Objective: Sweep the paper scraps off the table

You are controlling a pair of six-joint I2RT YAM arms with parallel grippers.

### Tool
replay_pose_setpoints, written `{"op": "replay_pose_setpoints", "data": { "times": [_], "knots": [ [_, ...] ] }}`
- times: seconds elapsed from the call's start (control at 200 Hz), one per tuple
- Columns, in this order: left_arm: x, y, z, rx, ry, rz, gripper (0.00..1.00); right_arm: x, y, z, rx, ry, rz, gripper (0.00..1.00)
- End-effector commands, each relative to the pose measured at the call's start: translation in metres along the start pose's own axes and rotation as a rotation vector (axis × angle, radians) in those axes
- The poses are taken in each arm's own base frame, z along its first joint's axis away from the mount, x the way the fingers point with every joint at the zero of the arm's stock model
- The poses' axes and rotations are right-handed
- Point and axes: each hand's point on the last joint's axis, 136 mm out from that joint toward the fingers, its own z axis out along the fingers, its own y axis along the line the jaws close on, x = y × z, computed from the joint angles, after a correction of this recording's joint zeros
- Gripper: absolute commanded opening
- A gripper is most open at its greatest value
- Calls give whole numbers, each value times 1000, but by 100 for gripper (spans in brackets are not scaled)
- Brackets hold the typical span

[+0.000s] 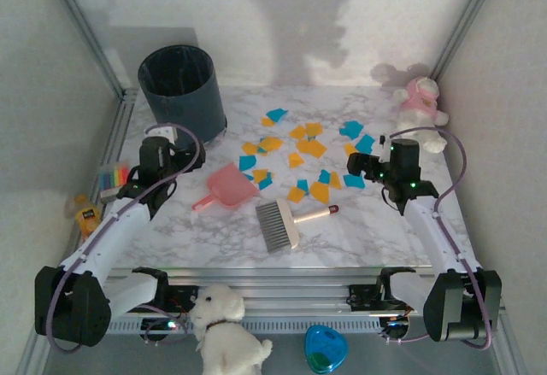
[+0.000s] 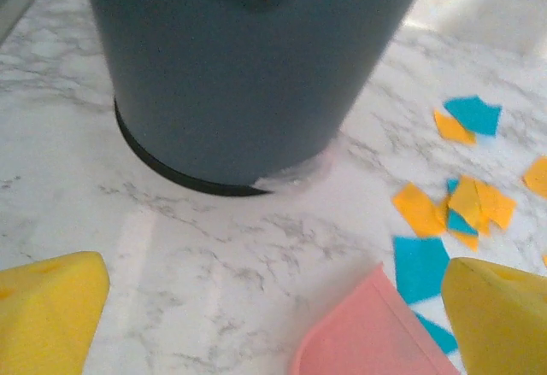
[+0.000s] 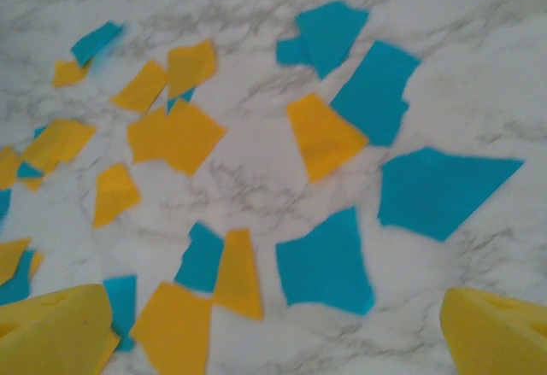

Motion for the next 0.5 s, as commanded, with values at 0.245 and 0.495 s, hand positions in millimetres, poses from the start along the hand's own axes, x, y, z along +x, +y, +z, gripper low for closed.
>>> {"op": "replay_pose_setpoints", "data": {
  "times": [0.245, 0.495],
  "knots": [
    [58, -109, -28, 362, 256, 384, 99, 43, 17, -2, -112, 180, 161, 99],
    [118, -186, -46, 555, 404, 671, 99, 60, 10, -3, -75, 234, 210, 99]
  ]
}}
